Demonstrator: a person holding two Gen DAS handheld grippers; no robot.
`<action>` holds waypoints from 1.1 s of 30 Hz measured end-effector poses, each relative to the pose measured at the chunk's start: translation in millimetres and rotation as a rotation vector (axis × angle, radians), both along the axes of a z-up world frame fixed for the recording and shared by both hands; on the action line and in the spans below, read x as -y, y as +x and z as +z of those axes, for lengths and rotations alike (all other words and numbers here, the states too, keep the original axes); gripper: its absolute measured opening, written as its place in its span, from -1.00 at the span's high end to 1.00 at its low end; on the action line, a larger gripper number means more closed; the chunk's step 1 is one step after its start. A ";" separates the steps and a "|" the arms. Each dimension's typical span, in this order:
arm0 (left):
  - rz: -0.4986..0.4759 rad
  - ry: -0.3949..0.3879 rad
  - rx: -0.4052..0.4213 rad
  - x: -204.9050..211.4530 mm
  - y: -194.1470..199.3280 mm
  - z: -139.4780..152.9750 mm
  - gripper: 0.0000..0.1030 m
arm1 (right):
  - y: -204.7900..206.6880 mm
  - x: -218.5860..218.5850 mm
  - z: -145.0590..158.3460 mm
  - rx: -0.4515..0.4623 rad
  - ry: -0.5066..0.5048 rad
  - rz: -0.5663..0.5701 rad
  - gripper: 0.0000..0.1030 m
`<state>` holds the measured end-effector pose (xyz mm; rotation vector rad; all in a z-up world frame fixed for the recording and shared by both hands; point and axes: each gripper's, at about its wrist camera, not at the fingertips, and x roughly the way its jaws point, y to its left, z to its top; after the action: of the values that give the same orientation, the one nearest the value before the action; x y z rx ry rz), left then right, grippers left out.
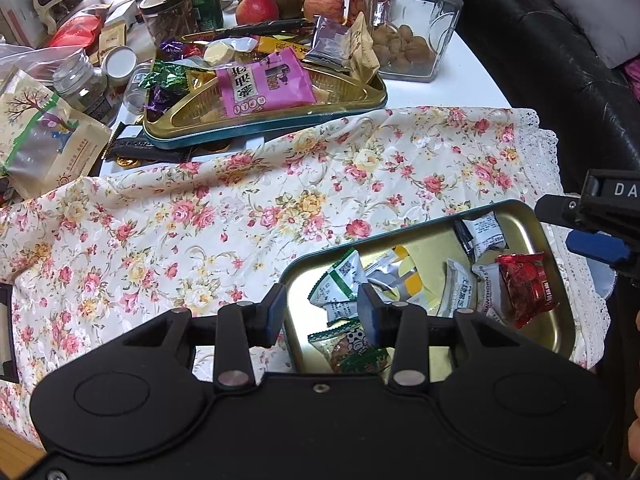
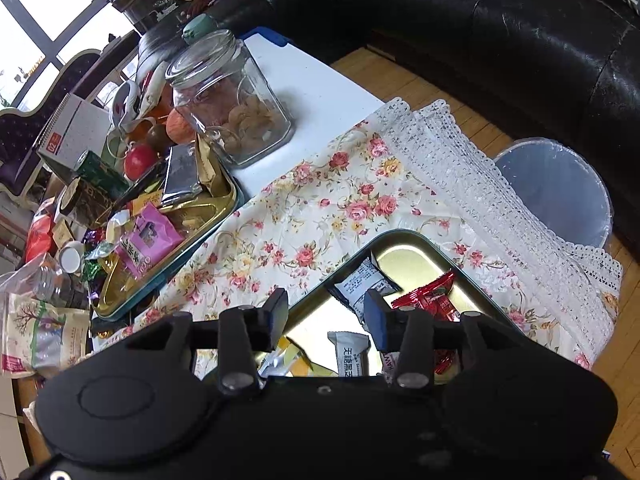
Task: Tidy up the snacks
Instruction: 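Move both tools back from the tray over the floral cloth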
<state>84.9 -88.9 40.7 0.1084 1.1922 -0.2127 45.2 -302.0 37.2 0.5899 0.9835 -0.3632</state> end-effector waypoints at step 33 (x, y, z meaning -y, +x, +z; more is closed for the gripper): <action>0.242 0.049 0.026 -157.6 15.6 12.4 0.05 | 27.1 -127.9 -11.9 -0.090 -0.020 0.341 0.12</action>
<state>100.6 68.7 53.1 0.0090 1.1731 0.0298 72.4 -174.1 25.4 0.3807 1.1438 -0.0963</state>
